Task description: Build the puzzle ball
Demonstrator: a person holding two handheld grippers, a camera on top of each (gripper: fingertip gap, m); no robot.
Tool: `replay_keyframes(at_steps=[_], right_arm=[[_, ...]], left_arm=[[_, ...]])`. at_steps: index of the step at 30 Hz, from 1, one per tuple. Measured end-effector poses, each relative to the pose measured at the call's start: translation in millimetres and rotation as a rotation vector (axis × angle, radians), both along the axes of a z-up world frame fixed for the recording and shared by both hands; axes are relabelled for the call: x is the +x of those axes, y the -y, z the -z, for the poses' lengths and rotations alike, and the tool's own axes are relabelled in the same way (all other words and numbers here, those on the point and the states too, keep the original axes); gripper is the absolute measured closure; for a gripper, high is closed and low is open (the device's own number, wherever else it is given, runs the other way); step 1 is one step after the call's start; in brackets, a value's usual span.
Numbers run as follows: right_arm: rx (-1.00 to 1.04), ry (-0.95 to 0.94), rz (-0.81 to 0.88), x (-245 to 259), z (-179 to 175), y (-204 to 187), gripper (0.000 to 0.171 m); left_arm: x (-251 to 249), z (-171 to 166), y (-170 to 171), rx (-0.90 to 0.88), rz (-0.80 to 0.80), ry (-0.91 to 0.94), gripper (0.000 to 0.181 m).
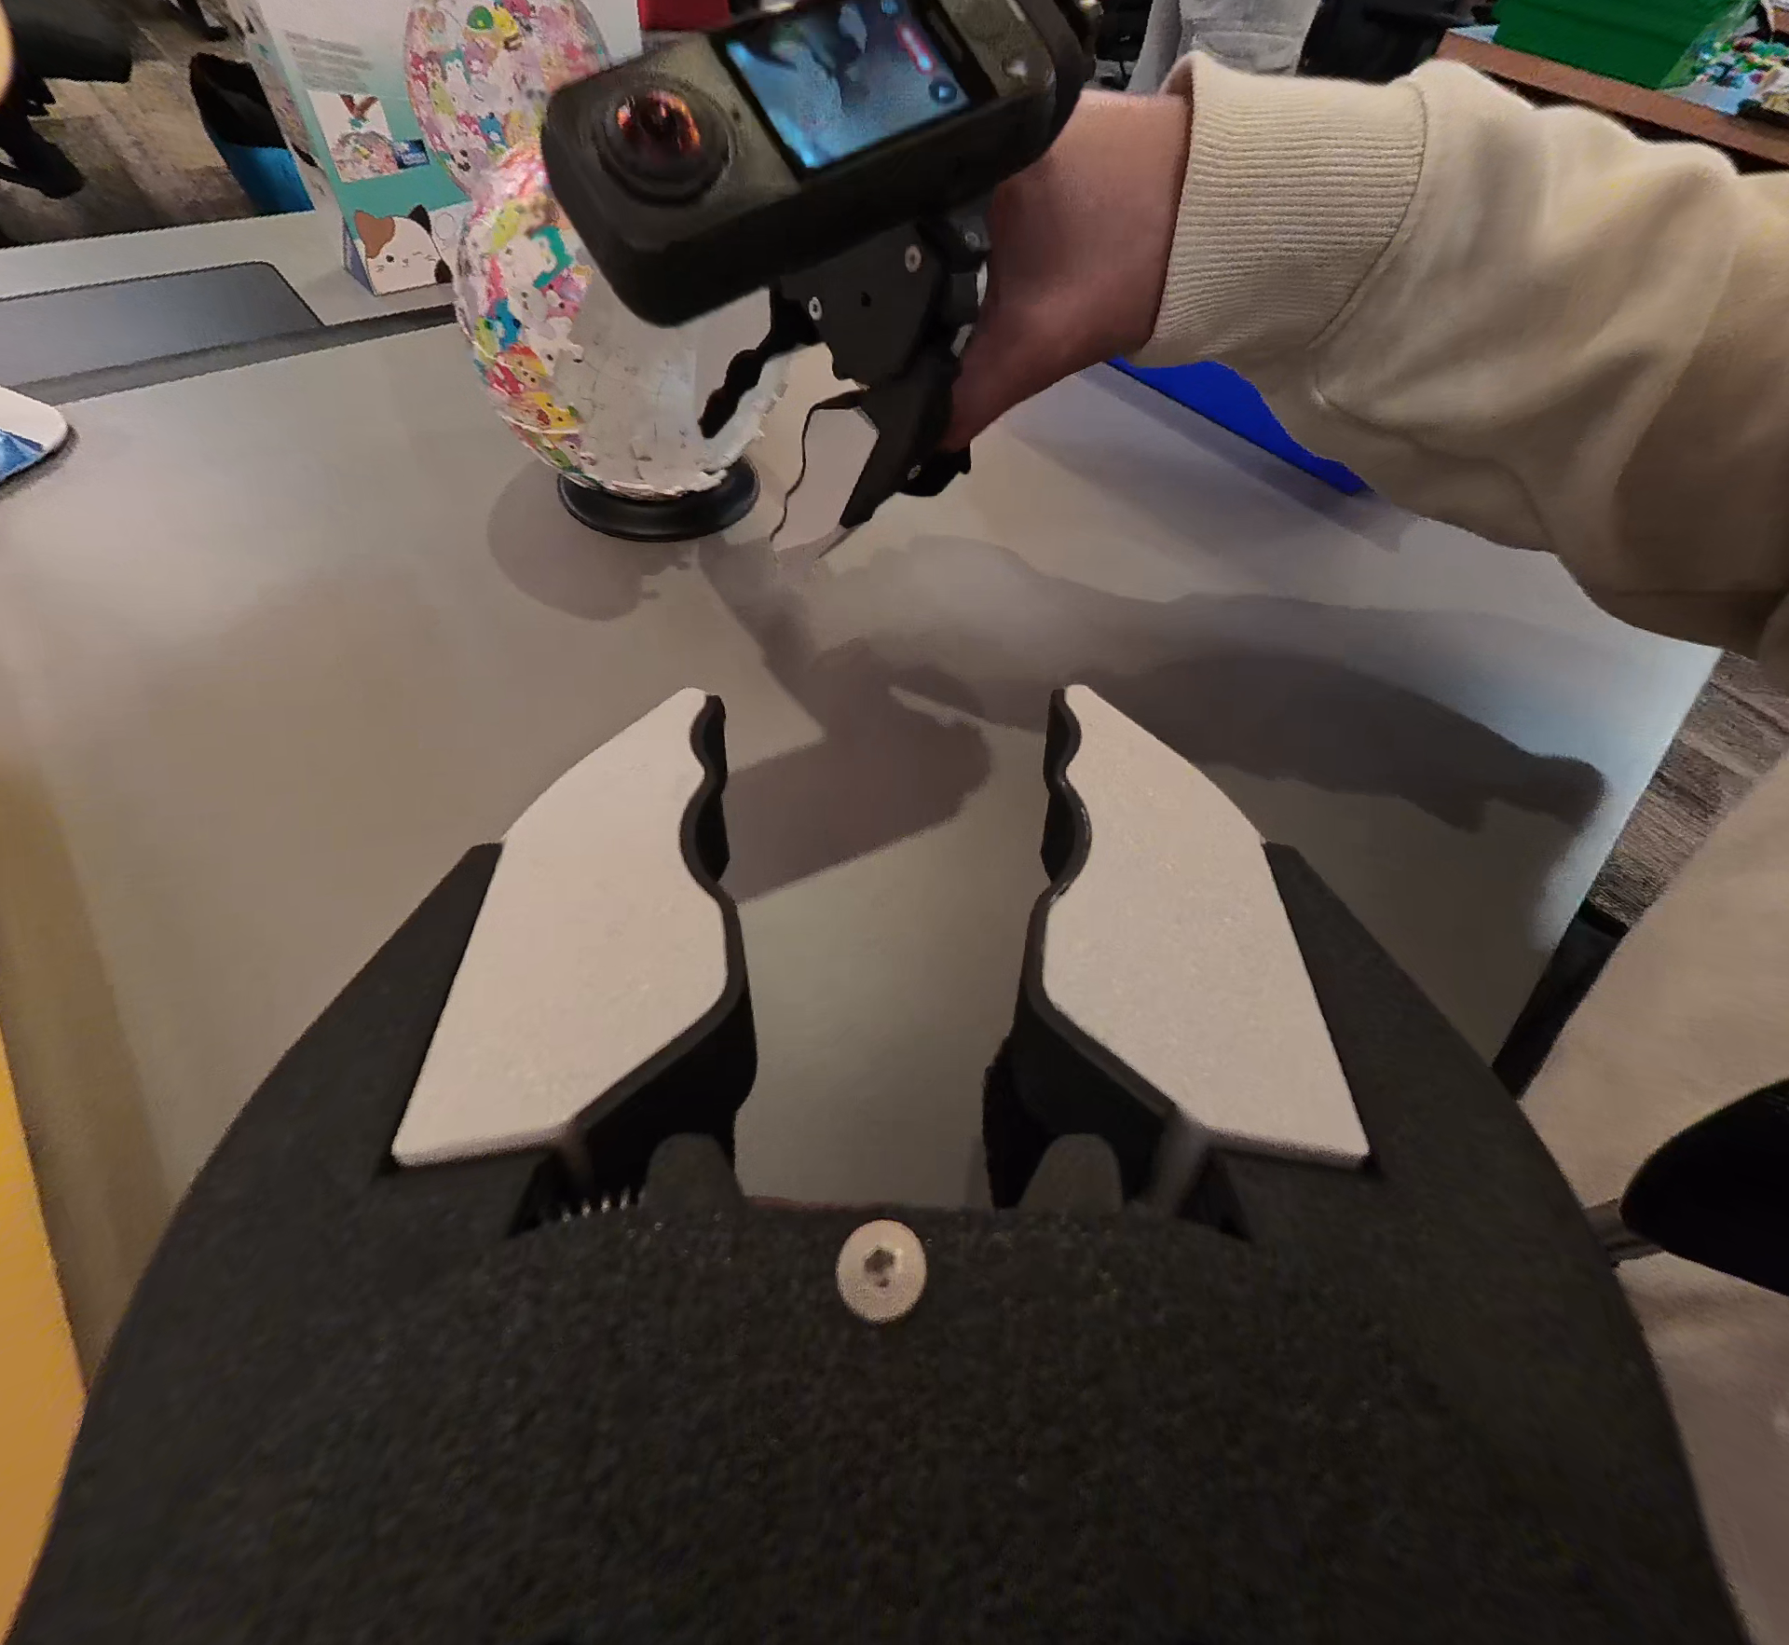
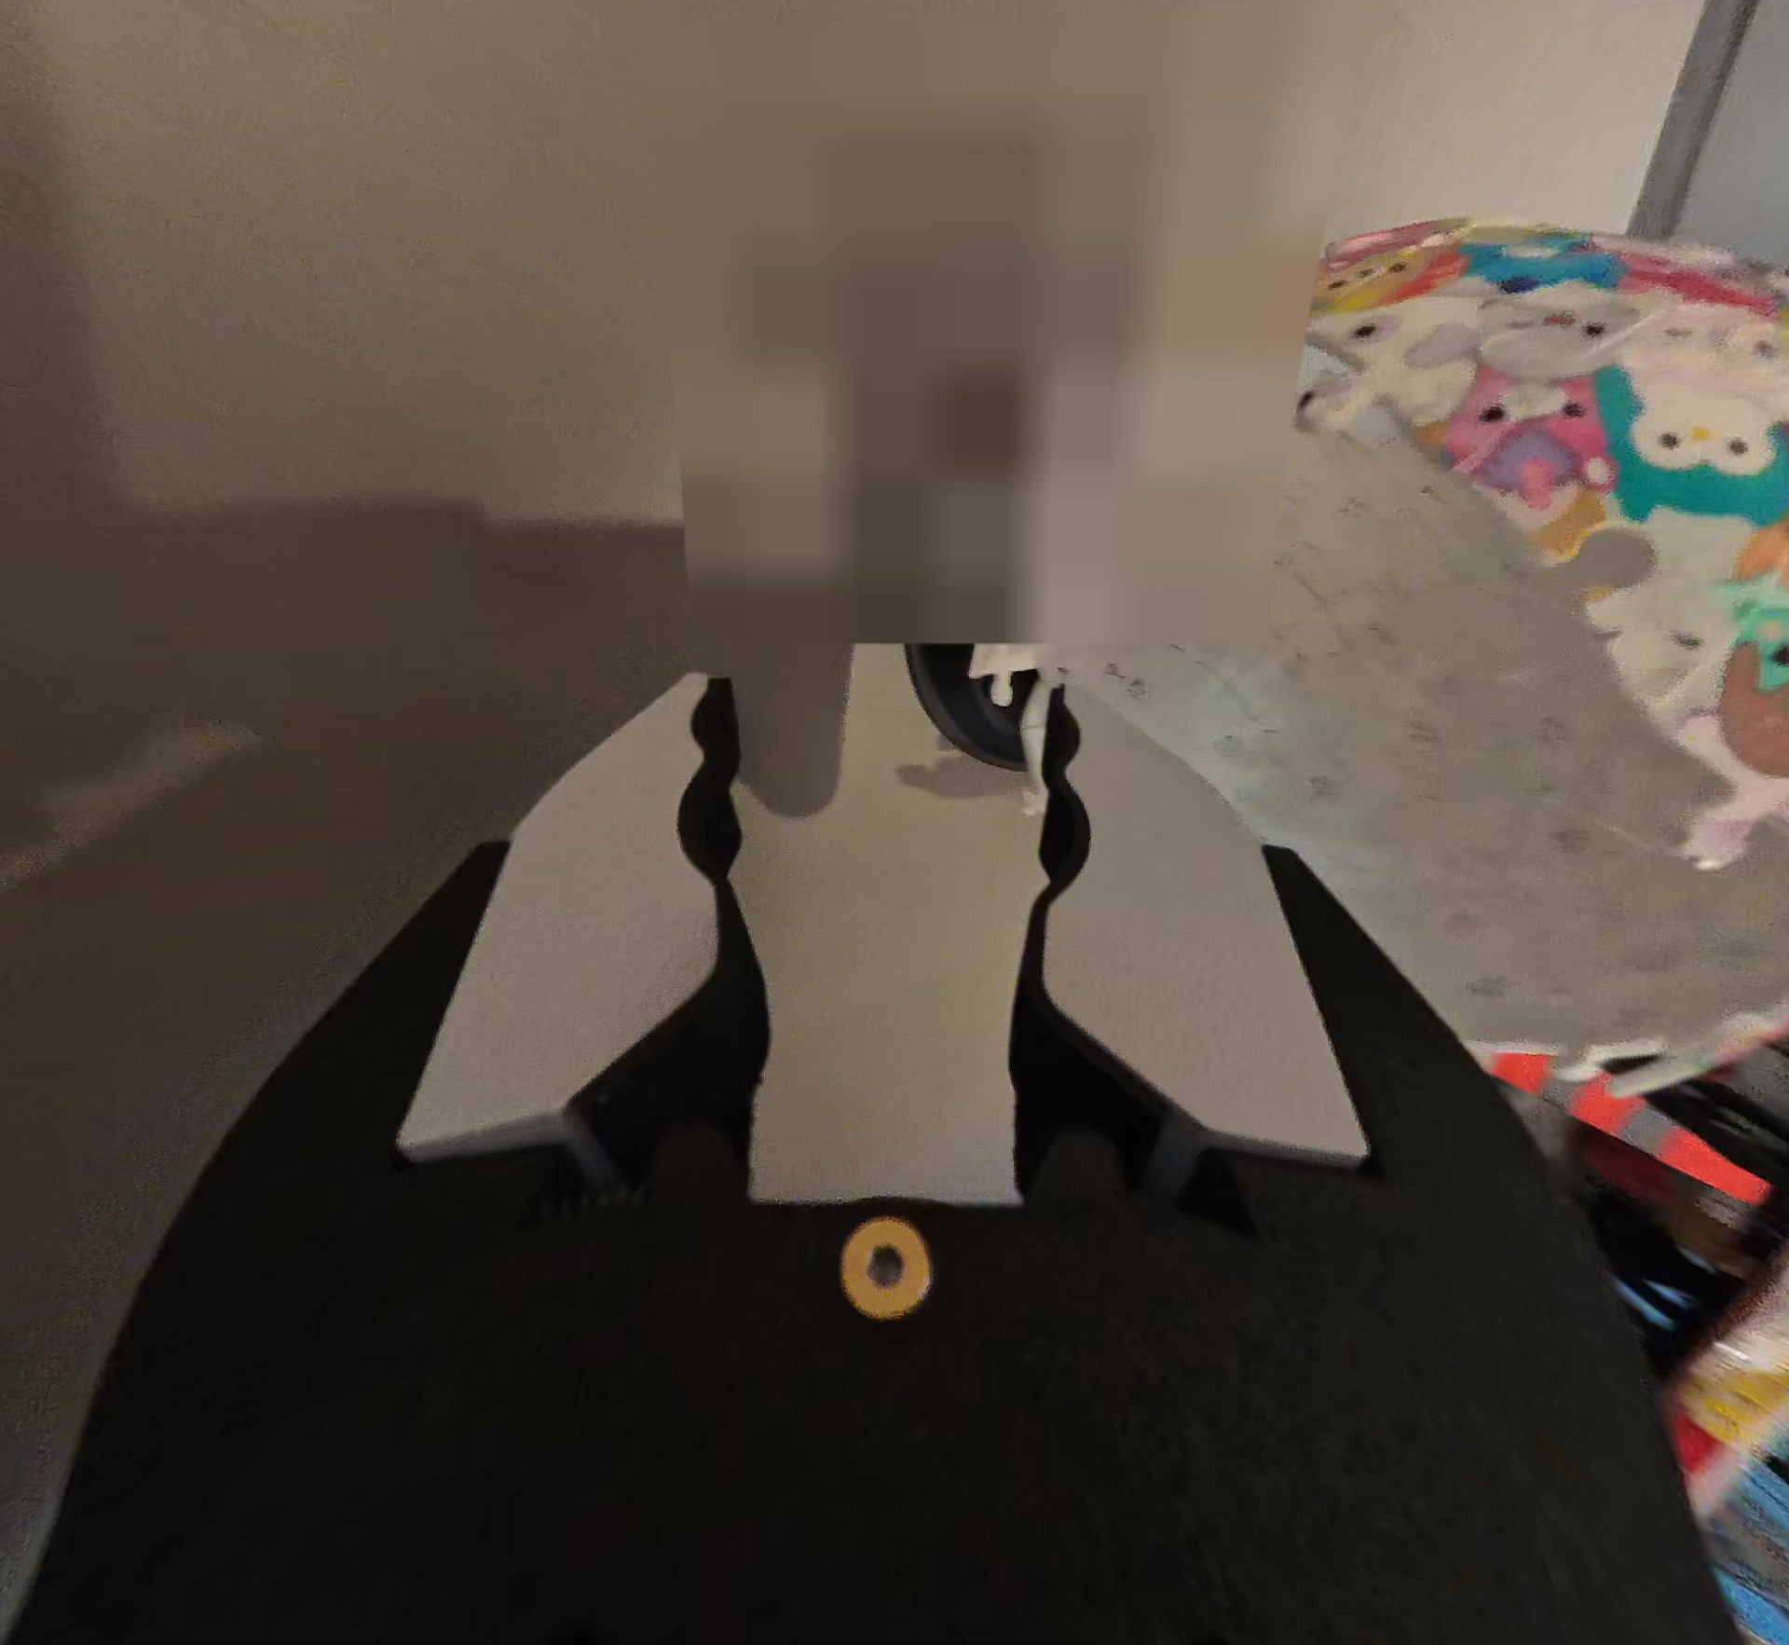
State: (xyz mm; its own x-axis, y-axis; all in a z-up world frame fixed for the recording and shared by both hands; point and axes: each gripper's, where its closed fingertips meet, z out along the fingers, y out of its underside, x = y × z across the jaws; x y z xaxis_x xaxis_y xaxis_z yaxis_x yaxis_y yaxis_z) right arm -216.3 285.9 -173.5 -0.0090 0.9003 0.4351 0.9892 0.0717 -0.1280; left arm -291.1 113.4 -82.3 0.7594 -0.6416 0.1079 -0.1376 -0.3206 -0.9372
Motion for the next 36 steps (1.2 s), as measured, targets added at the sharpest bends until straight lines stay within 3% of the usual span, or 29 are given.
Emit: replay_keyframes(at_steps=[7, 14, 20, 32, 36], right_arm=[[0.203, 0.061, -0.09, -9.3, -8.3, -17.3, 0.144], [0.221, 0.053, -0.096, -4.7, 1.7, -18.4, 0.146], [0.271, 0.031, -0.12, -1.0, 2.9, -20.1, 0.157], [0.289, 0.008, -0.128, 1.0, 12.1, -22.7, 0.157], [0.337, -0.011, -0.138, -0.5, 4.9, -26.2, 0.169]], left_arm=[[-4.5, -7.3, -2.0, 0.059, -0.022, -0.013, 0.12], [-5.0, -3.9, -2.6, 0.055, -0.018, -0.016, 0.12], [-5.3, -2.4, -3.2, 0.054, -0.02, -0.021, 0.119], [-1.1, -1.0, -3.3, 0.049, -0.011, -0.027, 0.119], [-0.5, -1.3, -4.1, 0.05, -0.011, -0.026, 0.119]])
